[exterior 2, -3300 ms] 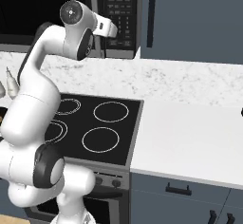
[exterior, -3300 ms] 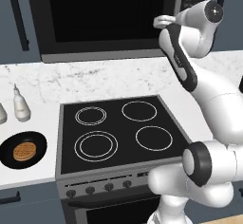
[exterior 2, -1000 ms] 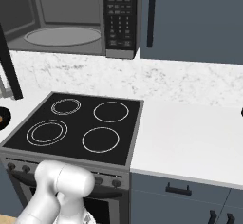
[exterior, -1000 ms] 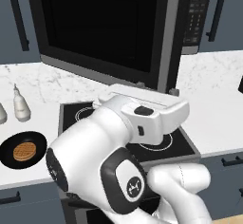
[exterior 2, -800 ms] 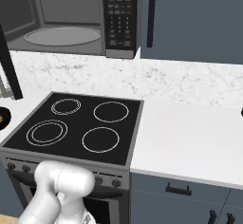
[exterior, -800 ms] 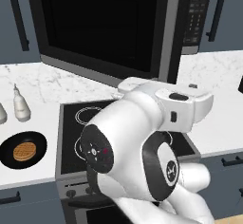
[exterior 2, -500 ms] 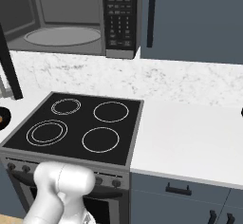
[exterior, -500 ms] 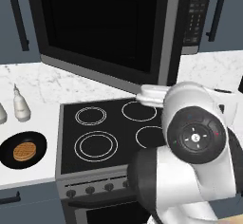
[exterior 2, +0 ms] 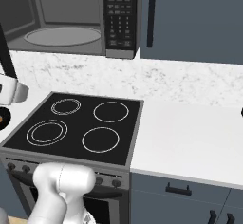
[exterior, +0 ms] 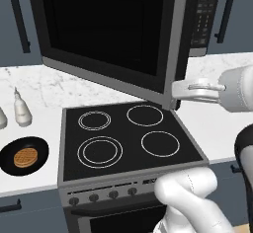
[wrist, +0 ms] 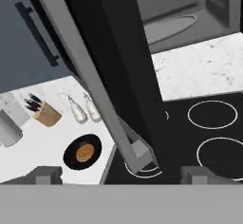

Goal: Open the microwave, place the bowl with waffle inside the microwave, then close the microwave door and turn it on.

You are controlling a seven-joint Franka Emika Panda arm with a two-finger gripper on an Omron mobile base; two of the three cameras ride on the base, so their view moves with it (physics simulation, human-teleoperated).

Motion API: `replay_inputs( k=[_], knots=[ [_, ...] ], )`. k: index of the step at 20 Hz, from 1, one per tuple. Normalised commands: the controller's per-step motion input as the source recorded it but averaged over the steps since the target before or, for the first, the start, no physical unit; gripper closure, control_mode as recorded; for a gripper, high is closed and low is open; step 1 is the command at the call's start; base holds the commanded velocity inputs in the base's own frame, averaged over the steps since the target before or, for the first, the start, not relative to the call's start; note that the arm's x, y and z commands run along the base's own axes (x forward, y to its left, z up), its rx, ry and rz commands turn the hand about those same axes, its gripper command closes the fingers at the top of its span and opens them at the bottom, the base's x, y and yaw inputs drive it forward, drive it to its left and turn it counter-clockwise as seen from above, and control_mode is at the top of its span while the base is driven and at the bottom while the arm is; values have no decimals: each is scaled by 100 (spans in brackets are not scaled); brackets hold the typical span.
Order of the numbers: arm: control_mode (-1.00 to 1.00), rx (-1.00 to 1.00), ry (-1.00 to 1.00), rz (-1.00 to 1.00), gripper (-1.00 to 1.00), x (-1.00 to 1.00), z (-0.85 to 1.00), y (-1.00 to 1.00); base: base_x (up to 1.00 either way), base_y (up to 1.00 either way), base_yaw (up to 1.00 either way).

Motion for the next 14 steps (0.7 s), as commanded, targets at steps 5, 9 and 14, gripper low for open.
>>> replay_inputs(
  k=[5,9,14],
  knots=[
    [-100,38,29,63,-100,60,-19,-10,0,0,0],
    [-100,26,14,55,-100,100,-57,-3,0,0,0],
    [-100,32,-1,54,-100,74,-25,-31,0,0,0]
  ],
)
